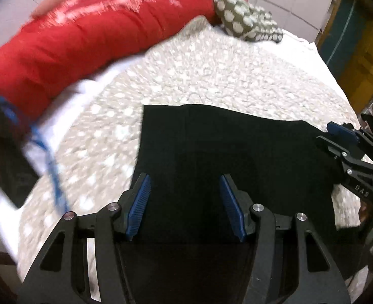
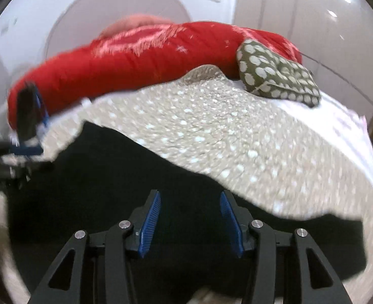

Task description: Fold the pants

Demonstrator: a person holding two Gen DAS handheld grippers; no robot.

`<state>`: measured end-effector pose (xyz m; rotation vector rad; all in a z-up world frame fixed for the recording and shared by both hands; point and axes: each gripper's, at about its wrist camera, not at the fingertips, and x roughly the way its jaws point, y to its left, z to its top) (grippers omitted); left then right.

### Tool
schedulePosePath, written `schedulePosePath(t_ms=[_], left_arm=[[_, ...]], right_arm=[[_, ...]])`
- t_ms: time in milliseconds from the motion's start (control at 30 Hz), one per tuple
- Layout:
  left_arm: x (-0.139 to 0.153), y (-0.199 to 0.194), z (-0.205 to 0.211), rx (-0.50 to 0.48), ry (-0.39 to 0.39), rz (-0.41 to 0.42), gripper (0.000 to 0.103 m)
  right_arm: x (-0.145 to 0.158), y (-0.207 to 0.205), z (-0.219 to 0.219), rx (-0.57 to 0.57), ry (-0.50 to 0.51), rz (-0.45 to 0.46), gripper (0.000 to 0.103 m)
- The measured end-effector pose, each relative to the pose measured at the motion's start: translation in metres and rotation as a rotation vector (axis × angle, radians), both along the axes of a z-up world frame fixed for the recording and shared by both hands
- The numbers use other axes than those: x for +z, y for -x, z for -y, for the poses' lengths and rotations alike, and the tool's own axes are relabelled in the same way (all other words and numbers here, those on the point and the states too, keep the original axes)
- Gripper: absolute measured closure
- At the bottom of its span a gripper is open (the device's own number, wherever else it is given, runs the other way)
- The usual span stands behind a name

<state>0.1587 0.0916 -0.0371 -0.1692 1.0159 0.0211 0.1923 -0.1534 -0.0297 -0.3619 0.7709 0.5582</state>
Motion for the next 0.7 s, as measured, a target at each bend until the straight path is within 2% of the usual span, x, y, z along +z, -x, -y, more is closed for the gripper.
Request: schedulePosePath(t_ms=[67,100,167,200,267,333,367,400,433,467,600,700], left_arm=[[-0.018,-0.022,-0.007,0.029,-0.01,-0.074,0.046],[-0.022,-0.028,-0.01,0.036,-0.009,-0.082,0.046],[-0.026,-0.033,-0.012,0.05,-0.002,-0.064,0.04],[-0.027,-0.035,-0.013,0.063,-0.02,-0.057,0.032],[-0.032,-0.034,-0.011,0.067,-0.023,-0.055,0.027],[-0.034,-0.033,-0.012,0.073,-0.016,-0.043,0.025],[-0.034,-0.03,-0.011,0.072,-0.016,-0.04,0.025],[-0.032,-0.029,-0.012,0.072,-0.015,-0.037,0.025],[-0.03,-0.031,-0.015,0.078,-0.014,-0.035,0.025],[-0.026,-0.027,-0.017,0.09,-0.021,-0.028,0.025],[0.002,-0.003,-0.033,0.141,-0.05,0.048,0.025],[0.031,0.029,-0.049,0.181,-0.048,0.126,0.025]], right_arm=[[-0.009,-0.018,-0.002,0.035,0.03,-0.017,0.056],[-0.013,-0.027,-0.004,0.051,0.05,-0.024,0.056],[-0.025,-0.042,-0.007,0.088,0.093,-0.049,0.055],[-0.03,-0.046,-0.008,0.107,0.102,-0.071,0.054],[-0.046,-0.058,-0.01,0.128,0.124,-0.134,0.054],[-0.049,-0.065,-0.004,0.108,0.061,-0.14,0.055],[-0.049,-0.066,-0.002,0.087,0.036,-0.144,0.064],[-0.048,-0.065,0.0,0.072,0.027,-0.143,0.086],[-0.045,-0.06,0.0,0.061,0.018,-0.126,0.093],[-0.039,-0.052,0.002,0.059,0.004,-0.108,0.094],[-0.001,-0.002,0.014,0.046,-0.071,-0.017,0.095],[0.028,0.061,0.023,0.055,-0.121,0.059,0.095]])
